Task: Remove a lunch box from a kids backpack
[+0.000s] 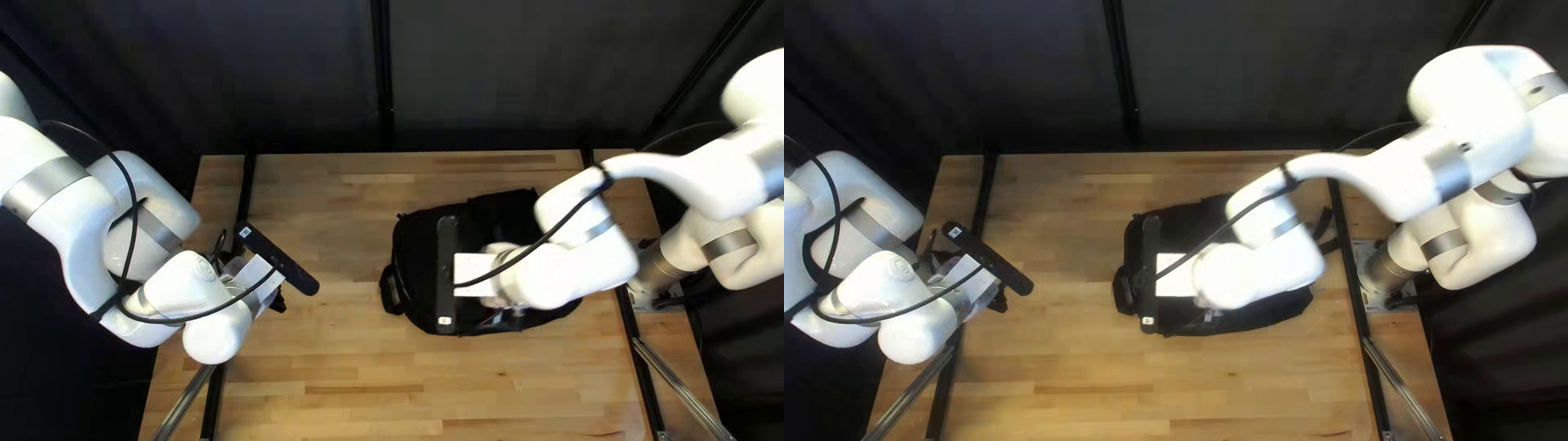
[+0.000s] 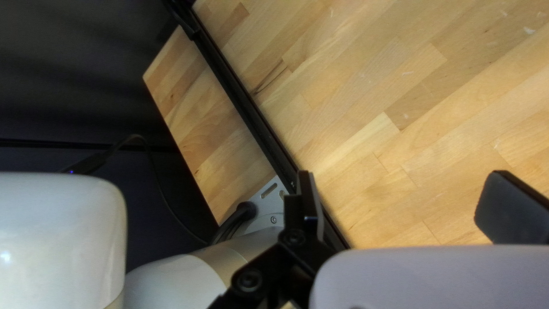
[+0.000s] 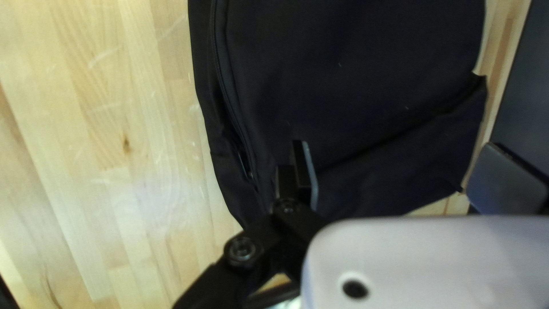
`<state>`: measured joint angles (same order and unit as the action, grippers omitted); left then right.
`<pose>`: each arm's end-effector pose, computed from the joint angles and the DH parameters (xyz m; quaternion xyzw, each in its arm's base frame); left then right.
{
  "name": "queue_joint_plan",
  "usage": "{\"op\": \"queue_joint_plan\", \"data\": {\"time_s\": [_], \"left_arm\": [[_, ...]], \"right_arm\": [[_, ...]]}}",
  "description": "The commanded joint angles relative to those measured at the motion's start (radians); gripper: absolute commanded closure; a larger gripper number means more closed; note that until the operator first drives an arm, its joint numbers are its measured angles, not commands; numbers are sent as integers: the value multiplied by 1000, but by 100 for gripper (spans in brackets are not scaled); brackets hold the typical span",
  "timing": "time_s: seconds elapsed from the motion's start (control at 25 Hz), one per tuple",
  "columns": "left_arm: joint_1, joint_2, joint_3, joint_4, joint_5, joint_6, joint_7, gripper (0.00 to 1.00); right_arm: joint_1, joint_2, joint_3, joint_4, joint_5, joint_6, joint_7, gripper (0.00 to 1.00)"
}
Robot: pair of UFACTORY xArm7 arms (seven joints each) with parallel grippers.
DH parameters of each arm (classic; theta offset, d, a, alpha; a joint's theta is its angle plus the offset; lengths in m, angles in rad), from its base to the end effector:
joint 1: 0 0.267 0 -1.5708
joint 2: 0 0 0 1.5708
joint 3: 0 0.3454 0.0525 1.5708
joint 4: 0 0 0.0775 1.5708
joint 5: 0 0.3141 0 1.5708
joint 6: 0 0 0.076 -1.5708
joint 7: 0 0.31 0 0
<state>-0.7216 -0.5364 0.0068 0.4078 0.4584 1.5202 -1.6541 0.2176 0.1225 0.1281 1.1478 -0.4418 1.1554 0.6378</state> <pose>0.1504 0.0482 0.1930 -0.8675 -0.3546 -0.0930 0.3362 0.4606 0.0514 0.2090 0.9795 -0.0418 0.0333 0.1940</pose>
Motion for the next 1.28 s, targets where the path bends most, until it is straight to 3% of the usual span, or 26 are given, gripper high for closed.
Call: {"op": "queue_joint_plan", "data": {"time_s": [0.04, 0.32, 0.6, 1.28], "left_arm": [[0, 0, 0, 0, 0, 0, 0, 0], [0, 0, 0, 0, 0, 0, 0, 0], [0, 0, 0, 0, 0, 0, 0, 0], [0, 0, 0, 0, 0, 0, 0, 0]], "right_arm": [[28, 142, -16, 130, -54, 40, 134, 0], [75, 358, -46, 411, -58, 165, 293, 0], [66, 445, -69, 526, -61, 187, 322, 0], [46, 496, -83, 485, -70, 119, 345, 0]]}}
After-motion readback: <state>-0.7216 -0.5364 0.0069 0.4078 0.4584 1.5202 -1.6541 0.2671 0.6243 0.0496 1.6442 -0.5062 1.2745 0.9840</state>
